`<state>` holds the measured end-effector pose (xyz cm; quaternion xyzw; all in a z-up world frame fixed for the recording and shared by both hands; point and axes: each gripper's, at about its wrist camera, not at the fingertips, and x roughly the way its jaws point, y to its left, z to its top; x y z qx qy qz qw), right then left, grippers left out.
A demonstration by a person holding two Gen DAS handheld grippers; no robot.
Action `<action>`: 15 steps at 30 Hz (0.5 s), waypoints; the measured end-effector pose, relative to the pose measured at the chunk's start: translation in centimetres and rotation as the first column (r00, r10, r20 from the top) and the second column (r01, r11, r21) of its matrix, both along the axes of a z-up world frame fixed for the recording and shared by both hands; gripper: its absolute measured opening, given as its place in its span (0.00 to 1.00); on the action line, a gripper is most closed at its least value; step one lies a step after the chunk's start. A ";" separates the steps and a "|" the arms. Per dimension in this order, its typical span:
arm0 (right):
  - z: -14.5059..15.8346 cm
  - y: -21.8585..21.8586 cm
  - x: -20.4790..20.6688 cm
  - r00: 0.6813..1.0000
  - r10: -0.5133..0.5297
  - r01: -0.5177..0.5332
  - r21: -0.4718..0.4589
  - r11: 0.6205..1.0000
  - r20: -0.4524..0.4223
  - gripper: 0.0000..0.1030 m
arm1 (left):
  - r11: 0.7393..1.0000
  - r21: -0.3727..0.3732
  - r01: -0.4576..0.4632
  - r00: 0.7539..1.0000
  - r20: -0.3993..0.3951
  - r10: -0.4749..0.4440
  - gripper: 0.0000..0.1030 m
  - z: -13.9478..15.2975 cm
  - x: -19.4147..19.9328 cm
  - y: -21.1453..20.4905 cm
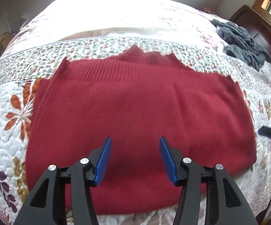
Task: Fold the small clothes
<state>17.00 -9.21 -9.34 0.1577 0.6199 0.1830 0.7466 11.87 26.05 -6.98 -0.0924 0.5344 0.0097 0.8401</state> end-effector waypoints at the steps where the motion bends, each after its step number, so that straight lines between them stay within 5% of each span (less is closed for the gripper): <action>1: -0.6 0.1 0.5 1.000 -0.003 0.003 -0.004 1.000 -0.011 0.54 | 1.000 -0.006 -0.006 1.000 -0.002 0.006 0.53 -0.2 0.6 0.0; 7: -3.1 0.4 2.6 0.999 -0.006 0.007 0.017 1.000 -0.049 0.51 | 1.000 0.011 -0.017 1.000 -0.025 0.017 0.53 -2.0 2.5 0.1; 15: -4.2 1.9 3.9 0.998 0.020 -0.014 0.108 0.994 -0.062 0.17 | 1.000 0.013 0.011 1.000 -0.024 -0.011 0.53 -3.2 2.4 0.5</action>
